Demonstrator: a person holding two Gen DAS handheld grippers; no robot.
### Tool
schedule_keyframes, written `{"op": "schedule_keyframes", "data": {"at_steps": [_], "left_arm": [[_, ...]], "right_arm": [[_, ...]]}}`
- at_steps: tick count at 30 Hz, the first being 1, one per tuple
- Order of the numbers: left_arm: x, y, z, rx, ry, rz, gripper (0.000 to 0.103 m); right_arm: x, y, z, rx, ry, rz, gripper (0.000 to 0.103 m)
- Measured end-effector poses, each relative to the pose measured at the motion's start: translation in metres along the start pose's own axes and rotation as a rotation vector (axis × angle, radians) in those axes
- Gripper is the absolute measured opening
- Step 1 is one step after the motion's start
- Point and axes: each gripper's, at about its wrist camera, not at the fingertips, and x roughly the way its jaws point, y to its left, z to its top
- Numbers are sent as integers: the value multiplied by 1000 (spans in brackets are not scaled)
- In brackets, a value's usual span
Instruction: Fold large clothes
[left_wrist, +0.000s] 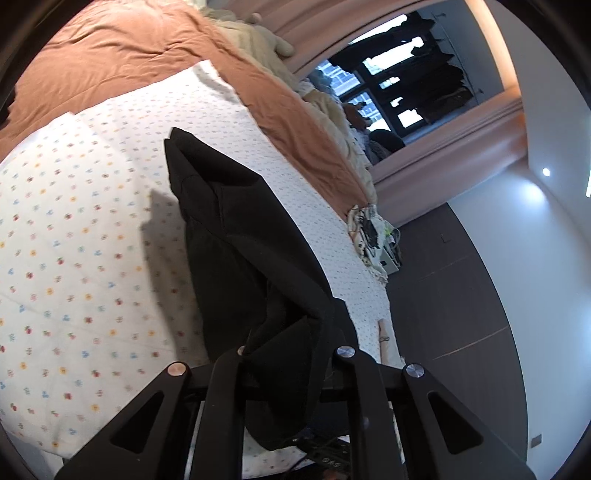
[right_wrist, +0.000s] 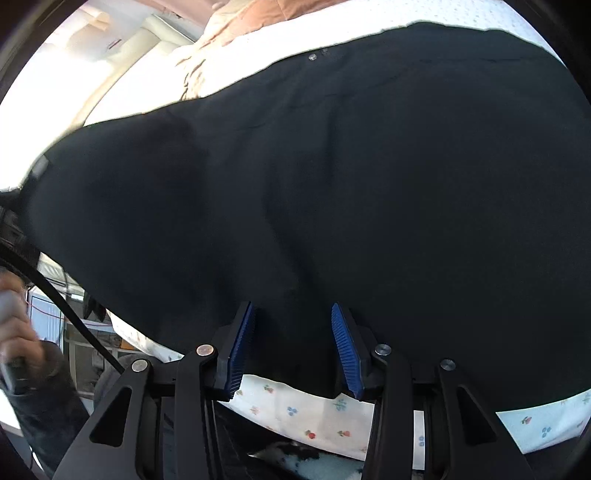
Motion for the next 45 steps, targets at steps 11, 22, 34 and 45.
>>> {"op": "schedule_keyframes", "data": {"at_steps": [11, 22, 34, 45], "left_arm": [[44, -87, -3, 125, 63, -46, 13], [126, -138, -29, 194, 192, -37, 13], [228, -158, -98, 260, 399, 32, 13], [260, -176, -157, 284, 529, 12, 13]], "right_arm": [[-45, -47, 24, 93, -145, 113, 41], [-104, -131, 32, 271, -364, 72, 41], [-129, -210, 27, 458, -484, -8, 41], [-164, -205, -34, 611, -591, -19, 64]]}}
